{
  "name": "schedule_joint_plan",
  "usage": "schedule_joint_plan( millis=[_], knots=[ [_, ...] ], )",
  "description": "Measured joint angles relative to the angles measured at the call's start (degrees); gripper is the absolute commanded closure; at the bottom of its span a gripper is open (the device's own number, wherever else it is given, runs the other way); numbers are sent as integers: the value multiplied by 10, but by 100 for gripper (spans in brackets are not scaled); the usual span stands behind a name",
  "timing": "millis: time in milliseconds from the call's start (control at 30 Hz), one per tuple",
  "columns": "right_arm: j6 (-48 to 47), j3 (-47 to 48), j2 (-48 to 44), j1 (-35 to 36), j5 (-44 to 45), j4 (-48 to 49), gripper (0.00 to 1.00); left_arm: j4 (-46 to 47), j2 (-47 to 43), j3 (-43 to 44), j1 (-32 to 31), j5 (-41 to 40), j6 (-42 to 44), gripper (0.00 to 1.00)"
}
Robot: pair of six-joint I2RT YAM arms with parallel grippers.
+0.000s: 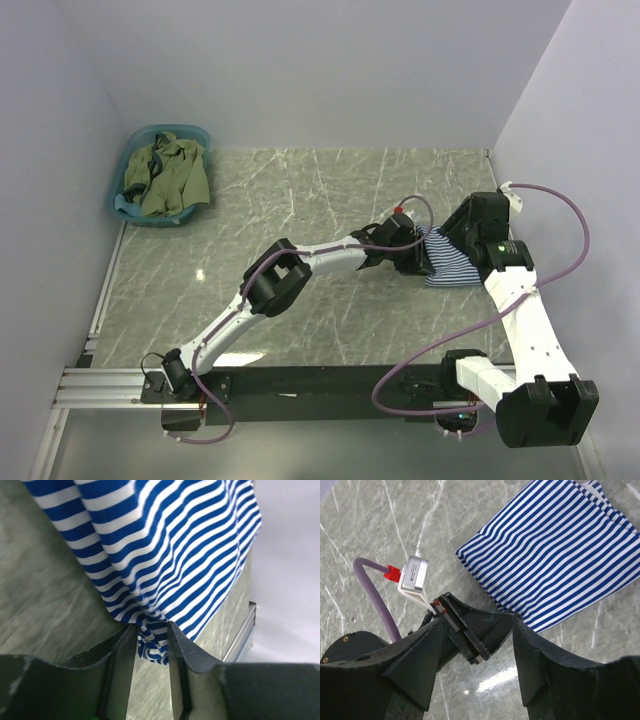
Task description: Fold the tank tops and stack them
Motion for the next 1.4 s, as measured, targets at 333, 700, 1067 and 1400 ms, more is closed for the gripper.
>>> schedule_joint_plan(
  millis=[333, 700, 1067, 1400],
  knots=[
    [0, 0, -3, 0, 0, 0, 35, 48, 35, 35, 12, 62, 0, 48],
    [-2, 0, -5, -1, -22, 1, 31, 126, -138, -250, 48, 74, 9, 46],
    [1, -23, 8, 61, -81, 63, 29, 33, -489, -478, 212, -46, 57, 48],
    [2, 11, 164, 179, -99, 127, 29, -160, -526, -328, 462, -348, 112, 36]
  ],
)
